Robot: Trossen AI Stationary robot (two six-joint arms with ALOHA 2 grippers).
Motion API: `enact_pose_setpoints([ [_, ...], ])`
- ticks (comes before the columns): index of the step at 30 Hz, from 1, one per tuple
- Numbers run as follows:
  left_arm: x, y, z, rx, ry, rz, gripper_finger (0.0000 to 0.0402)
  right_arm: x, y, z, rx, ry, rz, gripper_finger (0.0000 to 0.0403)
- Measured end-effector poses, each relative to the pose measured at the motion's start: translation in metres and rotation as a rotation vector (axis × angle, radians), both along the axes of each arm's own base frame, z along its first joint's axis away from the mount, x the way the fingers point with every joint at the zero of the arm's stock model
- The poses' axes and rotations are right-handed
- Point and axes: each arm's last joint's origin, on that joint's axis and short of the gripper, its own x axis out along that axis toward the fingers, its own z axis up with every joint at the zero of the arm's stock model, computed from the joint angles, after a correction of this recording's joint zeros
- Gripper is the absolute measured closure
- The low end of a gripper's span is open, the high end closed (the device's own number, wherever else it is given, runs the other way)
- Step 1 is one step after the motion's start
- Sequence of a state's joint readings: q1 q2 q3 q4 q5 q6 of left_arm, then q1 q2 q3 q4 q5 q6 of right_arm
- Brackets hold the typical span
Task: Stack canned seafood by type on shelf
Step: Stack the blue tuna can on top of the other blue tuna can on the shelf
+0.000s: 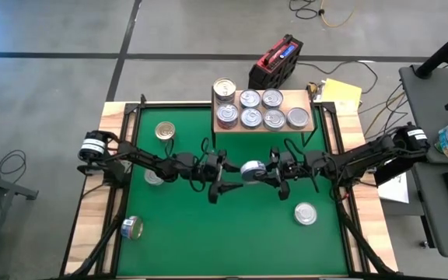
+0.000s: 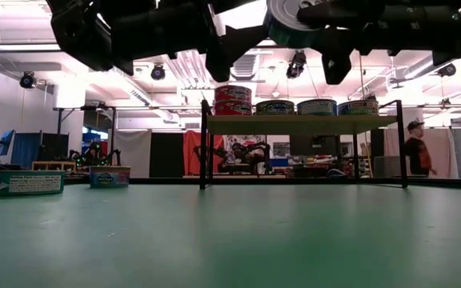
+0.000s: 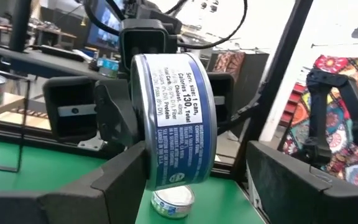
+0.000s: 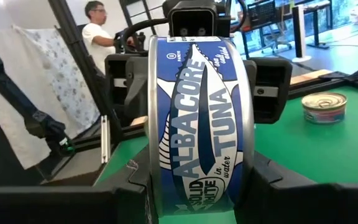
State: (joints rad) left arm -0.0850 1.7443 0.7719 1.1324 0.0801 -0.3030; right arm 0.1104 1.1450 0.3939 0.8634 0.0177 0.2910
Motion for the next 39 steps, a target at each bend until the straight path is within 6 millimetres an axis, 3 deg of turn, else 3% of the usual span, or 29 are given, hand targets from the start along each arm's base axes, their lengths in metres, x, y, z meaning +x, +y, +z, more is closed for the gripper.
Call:
enact_pose_setpoints([
  [17,0.004,0.006,-0.007,0.015,0.010,0.128,0.0147,0.001,0.000,0.002,-0.002,0.005,-0.015,0.0277],
  [24,0.024,0.005,-0.002,0.048,0.002,0.135,0.0151,0.001,0.000,0.001,0.002,0.013,-0.010,0.0277],
  [29,0.025,0.005,-0.002,0.058,0.002,0.136,0.0189,0.001,0.000,-0.004,-0.003,0.063,-0.010,0.0277],
  [35,0.024,0.006,-0.004,0.045,0.016,0.145,0.0285,0.001,-0.001,-0.004,-0.013,0.067,-0.027,0.0277],
  [39,0.024,0.006,-0.004,0.046,0.015,0.143,0.0283,0.001,-0.001,-0.004,-0.013,0.066,-0.028,0.0277],
])
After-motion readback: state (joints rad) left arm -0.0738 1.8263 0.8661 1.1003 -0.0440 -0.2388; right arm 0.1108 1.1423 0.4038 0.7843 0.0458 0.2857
